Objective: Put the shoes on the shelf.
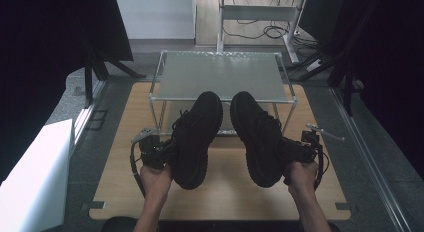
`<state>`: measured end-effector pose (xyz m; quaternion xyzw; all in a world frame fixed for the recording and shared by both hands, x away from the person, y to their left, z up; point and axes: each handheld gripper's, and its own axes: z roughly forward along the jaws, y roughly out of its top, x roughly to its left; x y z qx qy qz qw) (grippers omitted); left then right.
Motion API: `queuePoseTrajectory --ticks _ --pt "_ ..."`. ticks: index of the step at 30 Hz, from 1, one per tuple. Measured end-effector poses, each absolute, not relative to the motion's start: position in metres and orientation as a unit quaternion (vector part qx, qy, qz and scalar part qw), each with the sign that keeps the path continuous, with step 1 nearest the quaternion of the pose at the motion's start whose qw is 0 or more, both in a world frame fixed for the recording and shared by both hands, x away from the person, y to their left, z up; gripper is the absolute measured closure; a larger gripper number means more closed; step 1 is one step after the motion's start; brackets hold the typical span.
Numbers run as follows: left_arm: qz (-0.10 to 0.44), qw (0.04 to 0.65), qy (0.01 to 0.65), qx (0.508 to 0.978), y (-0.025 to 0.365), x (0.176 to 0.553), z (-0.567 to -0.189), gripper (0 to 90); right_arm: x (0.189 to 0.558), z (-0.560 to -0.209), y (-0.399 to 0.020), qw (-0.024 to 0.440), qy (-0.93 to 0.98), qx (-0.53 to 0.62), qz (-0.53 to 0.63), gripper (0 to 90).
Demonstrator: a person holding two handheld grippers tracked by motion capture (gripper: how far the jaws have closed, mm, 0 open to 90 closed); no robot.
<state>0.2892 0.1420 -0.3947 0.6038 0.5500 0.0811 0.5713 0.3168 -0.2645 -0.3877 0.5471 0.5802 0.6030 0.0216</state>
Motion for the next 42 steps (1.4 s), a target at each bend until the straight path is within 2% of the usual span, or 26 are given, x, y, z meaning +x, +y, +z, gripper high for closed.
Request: queuePoseTrajectory --ticks 22,42 --pt "0.118 0.582 0.584 0.553 0.118 0.332 -0.361 78.2 0.356 -0.349 -0.233 0.064 0.553 0.574 0.601 76.6" --pt "0.151 0.551 0.626 0.531 0.102 0.38 -0.325 77.0 0.401 -0.32 -0.207 0.101 0.538 0.599 0.584 76.5"
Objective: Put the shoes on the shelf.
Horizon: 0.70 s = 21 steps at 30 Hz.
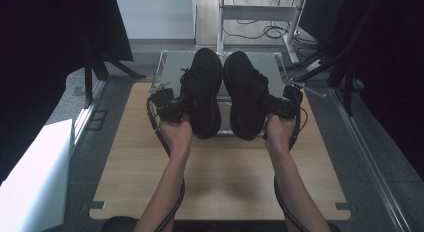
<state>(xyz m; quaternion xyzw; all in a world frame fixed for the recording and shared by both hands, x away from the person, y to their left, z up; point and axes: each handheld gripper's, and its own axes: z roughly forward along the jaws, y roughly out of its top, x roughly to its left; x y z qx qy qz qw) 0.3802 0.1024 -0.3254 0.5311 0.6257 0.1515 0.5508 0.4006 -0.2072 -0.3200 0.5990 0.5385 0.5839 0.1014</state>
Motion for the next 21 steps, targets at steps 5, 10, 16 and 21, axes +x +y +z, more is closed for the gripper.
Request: queuePoseTrajectory --ticks 5,10,16,21 --pt "0.163 0.542 0.637 0.523 0.098 0.393 -0.317 76.7 0.412 -0.312 -0.202 0.116 0.536 0.603 0.58 76.5" --pt "0.167 0.528 0.646 0.525 0.093 0.407 -0.313 76.3 0.424 -0.308 -0.198 0.132 0.536 0.609 0.569 76.5" --pt "0.178 0.504 0.659 0.529 0.087 0.422 -0.311 75.4 0.438 -0.307 -0.194 0.146 0.53 0.624 0.555 76.5" --pt "0.19 0.48 0.665 0.54 0.082 0.434 -0.308 73.8 0.451 -0.306 -0.187 0.157 0.533 0.633 0.54 76.3"
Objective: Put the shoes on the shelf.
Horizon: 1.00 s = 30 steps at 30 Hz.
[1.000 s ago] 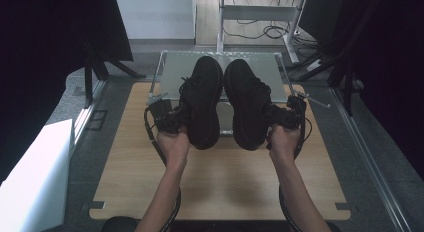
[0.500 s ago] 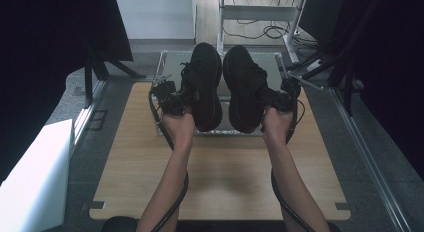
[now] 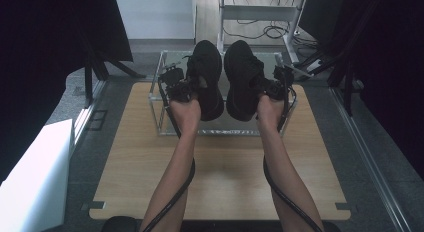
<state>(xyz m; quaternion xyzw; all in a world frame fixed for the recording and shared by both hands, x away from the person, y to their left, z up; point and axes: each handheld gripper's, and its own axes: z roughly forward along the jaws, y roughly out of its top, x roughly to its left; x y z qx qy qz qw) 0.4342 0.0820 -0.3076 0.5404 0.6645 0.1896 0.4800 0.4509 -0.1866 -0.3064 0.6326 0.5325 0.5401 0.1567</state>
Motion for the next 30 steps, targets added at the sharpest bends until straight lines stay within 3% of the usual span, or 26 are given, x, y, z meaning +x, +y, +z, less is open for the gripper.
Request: queuePoseTrajectory --ticks 10,15,22,25,30 --pt "0.204 0.459 0.656 0.563 0.072 0.446 -0.299 72.3 0.459 -0.307 -0.175 0.191 0.555 0.64 0.495 75.4" --pt "0.202 0.458 0.647 0.575 0.067 0.448 -0.298 66.5 0.462 -0.305 -0.171 0.201 0.568 0.637 0.482 71.4" --pt "0.185 0.471 0.63 0.59 0.067 0.451 -0.299 55.2 0.469 -0.303 -0.172 0.173 0.574 0.633 0.491 59.1" --pt "0.161 0.496 0.616 0.59 0.072 0.451 -0.3 46.4 0.474 -0.303 -0.174 0.145 0.588 0.616 0.504 45.8" --pt "0.149 0.519 0.591 0.599 0.082 0.445 -0.297 43.0 0.473 -0.299 -0.179 0.137 0.6 0.587 0.526 40.2"
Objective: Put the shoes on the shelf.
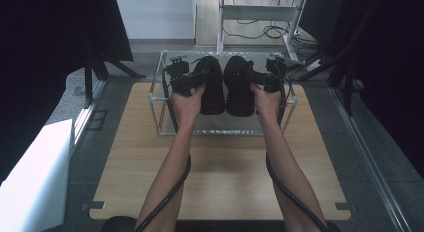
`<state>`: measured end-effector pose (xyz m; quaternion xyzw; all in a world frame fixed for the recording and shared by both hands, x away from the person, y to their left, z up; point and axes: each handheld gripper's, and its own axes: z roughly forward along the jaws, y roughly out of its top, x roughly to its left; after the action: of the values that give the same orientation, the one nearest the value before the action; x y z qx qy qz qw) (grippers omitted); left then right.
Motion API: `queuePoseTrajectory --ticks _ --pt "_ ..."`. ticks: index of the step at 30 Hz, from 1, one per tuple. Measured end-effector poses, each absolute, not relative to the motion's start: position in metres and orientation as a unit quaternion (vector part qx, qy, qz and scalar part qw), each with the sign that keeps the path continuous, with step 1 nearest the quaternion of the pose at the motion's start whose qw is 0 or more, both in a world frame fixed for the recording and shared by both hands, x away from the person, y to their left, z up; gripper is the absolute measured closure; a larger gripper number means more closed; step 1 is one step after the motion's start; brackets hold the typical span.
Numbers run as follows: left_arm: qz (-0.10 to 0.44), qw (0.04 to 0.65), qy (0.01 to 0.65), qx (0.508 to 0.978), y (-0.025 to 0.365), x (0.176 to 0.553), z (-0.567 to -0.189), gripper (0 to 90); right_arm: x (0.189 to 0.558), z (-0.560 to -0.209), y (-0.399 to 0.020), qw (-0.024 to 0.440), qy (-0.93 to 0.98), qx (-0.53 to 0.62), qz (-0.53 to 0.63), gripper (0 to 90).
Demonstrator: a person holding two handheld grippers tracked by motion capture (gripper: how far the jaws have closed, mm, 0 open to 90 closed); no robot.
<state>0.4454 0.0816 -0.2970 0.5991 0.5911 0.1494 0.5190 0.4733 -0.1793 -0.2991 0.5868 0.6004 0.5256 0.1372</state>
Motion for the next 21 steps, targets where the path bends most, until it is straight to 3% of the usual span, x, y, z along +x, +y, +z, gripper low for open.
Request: queuePoseTrajectory --ticks 16,21 --pt "0.125 0.545 0.506 0.657 0.111 0.406 -0.294 43.8 0.437 -0.287 -0.223 0.129 0.64 0.492 0.577 42.2" --pt "0.118 0.549 0.482 0.673 0.115 0.391 -0.298 47.8 0.423 -0.296 -0.234 0.119 0.649 0.477 0.58 37.2"
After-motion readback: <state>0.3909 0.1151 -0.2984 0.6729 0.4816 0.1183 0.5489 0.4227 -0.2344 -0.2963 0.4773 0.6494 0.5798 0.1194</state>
